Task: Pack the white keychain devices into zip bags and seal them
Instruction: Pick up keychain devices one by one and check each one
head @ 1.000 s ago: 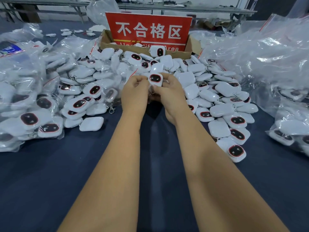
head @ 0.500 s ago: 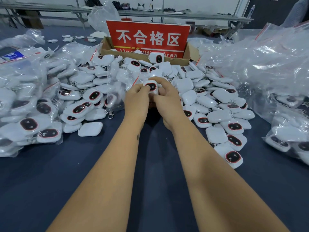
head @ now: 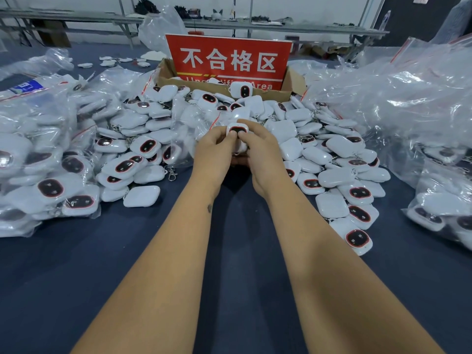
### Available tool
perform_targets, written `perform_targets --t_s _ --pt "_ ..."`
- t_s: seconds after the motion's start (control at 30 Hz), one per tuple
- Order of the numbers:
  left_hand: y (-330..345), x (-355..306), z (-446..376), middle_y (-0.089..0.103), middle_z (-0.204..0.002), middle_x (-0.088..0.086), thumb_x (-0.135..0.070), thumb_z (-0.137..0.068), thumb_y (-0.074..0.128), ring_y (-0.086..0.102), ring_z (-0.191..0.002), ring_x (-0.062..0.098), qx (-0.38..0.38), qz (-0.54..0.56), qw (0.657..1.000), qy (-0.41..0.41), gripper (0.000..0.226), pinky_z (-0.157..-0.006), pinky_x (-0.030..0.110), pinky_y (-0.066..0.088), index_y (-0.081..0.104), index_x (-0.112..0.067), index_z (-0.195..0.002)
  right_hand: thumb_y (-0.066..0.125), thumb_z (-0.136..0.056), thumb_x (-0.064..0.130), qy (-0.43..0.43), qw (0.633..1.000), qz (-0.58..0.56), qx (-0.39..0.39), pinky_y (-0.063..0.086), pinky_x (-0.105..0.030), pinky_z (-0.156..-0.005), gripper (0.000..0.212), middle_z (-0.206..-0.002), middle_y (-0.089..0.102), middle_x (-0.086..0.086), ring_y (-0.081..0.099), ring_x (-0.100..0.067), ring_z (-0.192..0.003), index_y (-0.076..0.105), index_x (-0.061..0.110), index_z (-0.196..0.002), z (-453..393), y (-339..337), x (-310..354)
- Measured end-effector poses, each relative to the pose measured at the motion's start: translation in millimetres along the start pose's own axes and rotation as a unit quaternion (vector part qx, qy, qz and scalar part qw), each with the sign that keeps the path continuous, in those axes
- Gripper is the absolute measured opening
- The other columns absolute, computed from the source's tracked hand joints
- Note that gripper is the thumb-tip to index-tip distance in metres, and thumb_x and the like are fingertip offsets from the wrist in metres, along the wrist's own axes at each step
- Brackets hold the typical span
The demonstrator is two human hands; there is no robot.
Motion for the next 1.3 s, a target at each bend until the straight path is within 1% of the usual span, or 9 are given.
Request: perform_targets --t_s 0.2,0.33,0.43,0.63,0.8,1.0,1.1,1.17,1.3 --pt "0.1 2.8 1.2 0.069 -0.074 -0.006 -0.011 -0.092 0.053 0.062 -0.067 0.003 -0.016 0.033 0.999 -0.026 0.019 -0.058 0.015 0.049 0.070 -0.017 -0.086 0.048 -0.098 0.003 -0.028 0.997 0.063 -0.015 0.057 -0.049 -0.090 0.023 -0.103 0.070 -0.011 0.066 -0.019 -0.090 0.063 0.021 -0.101 3.2 -1.9 4.4" --pt "1.0 4.2 1.2 0.067 -0.081 0.001 -0.013 -0.090 0.055 0.059 -0.074 0.011 -0.019 0.022 0.999 -0.032 0.015 -0.065 0.022 0.048 0.068 -0.007 -0.093 0.047 -0.098 0.001 -0.030 0.996 0.077 -0.019 0.056 -0.044 -0.086 0.024 -0.103 0.069 -0.013 0.064 -0.018 -0.087 0.062 0.020 -0.101 4.5 -3.6 6.7" --pt "-2.0 4.9 0.1 0.066 -0.078 -0.002 -0.016 -0.088 0.058 0.058 -0.072 0.011 -0.021 0.019 0.999 -0.037 0.007 -0.065 0.022 0.048 0.065 -0.016 -0.086 0.047 -0.097 0.000 -0.036 0.996 0.078 -0.018 0.057 -0.037 -0.078 0.027 -0.095 0.068 -0.007 0.064 -0.016 -0.081 0.063 0.021 -0.097 5.8 -4.2 8.9" --pt "-4.8 0.4 -2.1 0.067 -0.068 -0.004 -0.018 -0.086 0.064 0.060 -0.064 0.009 0.013 0.023 0.999 -0.028 0.015 -0.064 0.021 0.049 0.068 -0.022 -0.072 0.047 -0.097 0.001 -0.040 0.994 0.096 -0.015 0.058 -0.042 -0.079 0.029 -0.093 0.068 -0.006 0.065 -0.018 -0.080 0.063 0.025 -0.096 7.4 -3.4 12.0" --pt "-9.0 -2.5 -2.3 0.070 -0.079 -0.001 -0.018 -0.090 0.063 0.062 -0.070 0.009 0.000 -0.012 1.000 -0.014 0.011 -0.062 0.019 0.050 0.069 -0.020 -0.082 0.048 -0.098 0.004 -0.030 0.994 0.101 -0.020 0.059 -0.045 -0.078 0.023 -0.100 0.069 -0.008 0.065 -0.022 -0.087 0.065 0.019 -0.103 8.2 -3.5 10.3" --pt "-12.6 -14.7 0.5 0.073 -0.090 0.001 -0.023 -0.091 0.064 0.068 -0.082 0.015 -0.030 -0.074 0.996 0.033 0.010 -0.069 0.027 0.056 0.072 -0.017 -0.094 0.047 -0.098 0.004 -0.025 0.996 0.086 -0.022 0.057 -0.033 -0.071 0.024 -0.102 0.068 -0.007 0.065 -0.019 -0.085 0.066 0.019 -0.104 7.7 -3.9 12.4" --pt "-10.6 -16.1 3.4 0.070 -0.086 -0.002 -0.015 -0.092 0.054 0.063 -0.074 0.011 -0.027 -0.059 0.998 0.024 0.015 -0.064 0.026 0.053 0.069 -0.018 -0.091 0.050 -0.098 0.006 -0.022 0.998 0.044 -0.048 0.058 -0.039 -0.075 0.020 -0.110 0.068 -0.015 0.066 -0.025 -0.089 0.066 0.014 -0.107 6.3 -8.0 14.0" --pt "-12.2 -18.2 4.7 0.065 -0.090 0.001 -0.001 -0.086 0.044 0.058 -0.075 0.014 -0.033 -0.069 0.997 0.034 0.026 -0.065 0.029 0.049 0.063 -0.017 -0.090 0.052 -0.099 0.006 -0.004 0.997 -0.048 -0.068 0.057 -0.034 -0.063 0.015 -0.107 0.067 -0.020 0.067 -0.025 -0.074 0.064 0.010 -0.106 6.3 -13.6 14.1" --pt "-10.0 -35.3 9.5 0.058 -0.103 0.010 0.006 -0.079 0.044 0.052 -0.077 0.020 -0.040 -0.226 0.965 0.124 0.033 -0.056 0.021 0.044 0.049 -0.024 -0.090 0.050 -0.100 0.007 -0.015 0.966 -0.257 -0.027 0.056 -0.025 -0.061 0.008 -0.089 0.069 -0.013 0.072 -0.022 -0.068 0.058 0.007 -0.100 7.3 -13.4 24.5"
Point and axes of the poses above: each hand's wrist, its own z-axis away from the middle knuckle, its own y-axis out of the palm, x = y × z, the point moved 10 cm from there along -z, towards the middle knuckle
